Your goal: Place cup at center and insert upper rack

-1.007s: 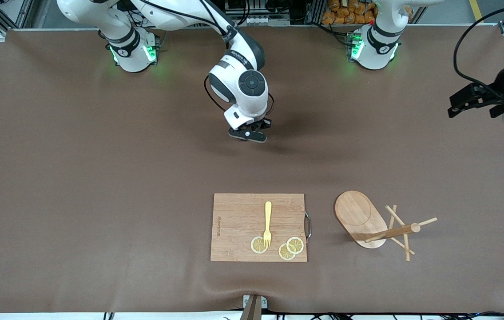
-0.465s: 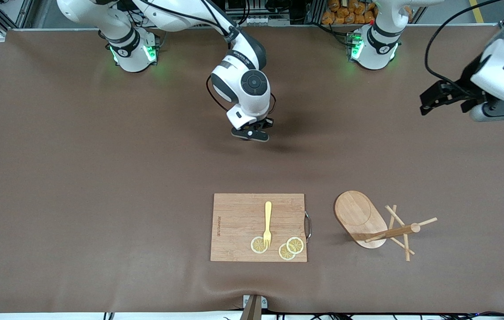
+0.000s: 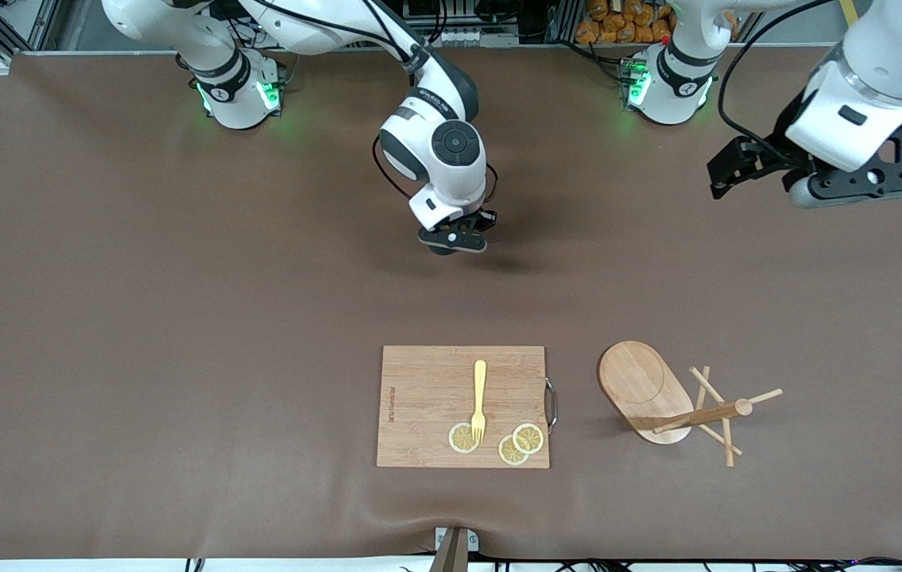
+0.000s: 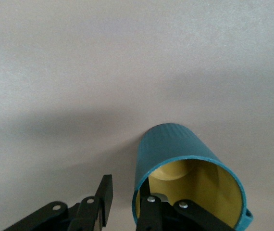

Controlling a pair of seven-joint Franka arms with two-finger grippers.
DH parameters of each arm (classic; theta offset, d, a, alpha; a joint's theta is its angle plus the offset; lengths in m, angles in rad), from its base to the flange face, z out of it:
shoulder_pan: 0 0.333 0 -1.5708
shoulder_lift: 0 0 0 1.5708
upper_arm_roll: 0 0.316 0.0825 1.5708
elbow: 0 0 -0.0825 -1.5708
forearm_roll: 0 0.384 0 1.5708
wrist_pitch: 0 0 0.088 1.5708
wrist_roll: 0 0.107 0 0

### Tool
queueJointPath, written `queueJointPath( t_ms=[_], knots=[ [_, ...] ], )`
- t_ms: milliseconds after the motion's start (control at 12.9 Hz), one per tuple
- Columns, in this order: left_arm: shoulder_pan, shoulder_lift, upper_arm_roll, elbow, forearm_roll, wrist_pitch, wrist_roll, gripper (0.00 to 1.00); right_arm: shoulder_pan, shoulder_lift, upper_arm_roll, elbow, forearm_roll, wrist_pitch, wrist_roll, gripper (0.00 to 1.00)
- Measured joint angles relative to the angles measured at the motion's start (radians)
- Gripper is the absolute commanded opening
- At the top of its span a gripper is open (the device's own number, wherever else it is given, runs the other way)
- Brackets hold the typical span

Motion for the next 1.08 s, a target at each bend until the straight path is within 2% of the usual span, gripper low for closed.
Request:
queueJointPath(
  t_ms=[77, 155, 232, 465, 620, 775, 930, 1085],
  knots=[
    [0.000, -0.008, -0.028, 0.001, 0.000, 0.000, -0.064, 1.00, 0.000, 0.000, 0.000, 0.005, 0.000, 0.001, -0.001, 0.67],
    [-0.001, -0.019, -0.063, 0.002, 0.000, -0.001, -0.139, 1.00, 0.000, 0.000, 0.000, 0.012, 0.000, 0.001, -0.009, 0.82],
    [-0.001, -0.028, -0.100, 0.002, 0.000, -0.003, -0.217, 1.00, 0.000, 0.000, -0.001, 0.020, 0.000, 0.001, -0.031, 0.89],
    [-0.003, -0.037, -0.200, 0.002, 0.003, -0.005, -0.415, 1.00, -0.010, -0.006, -0.007, 0.045, 0.000, -0.008, -0.131, 1.00],
    [-0.002, -0.037, -0.265, 0.002, 0.038, -0.005, -0.538, 1.00, -0.044, -0.029, -0.014, 0.058, -0.001, -0.078, -0.235, 1.00],
    [-0.003, -0.037, -0.328, 0.001, 0.061, -0.006, -0.661, 1.00, -0.128, -0.084, -0.020, 0.071, -0.001, -0.196, -0.418, 1.00],
    [-0.004, -0.037, -0.372, -0.001, 0.065, -0.006, -0.743, 1.00, -0.267, -0.160, -0.025, 0.078, -0.001, -0.294, -0.604, 1.00],
    [-0.005, -0.031, -0.421, -0.003, 0.096, -0.006, -0.820, 1.00, -0.426, -0.237, -0.030, 0.080, -0.001, -0.335, -0.765, 1.00]
  ],
)
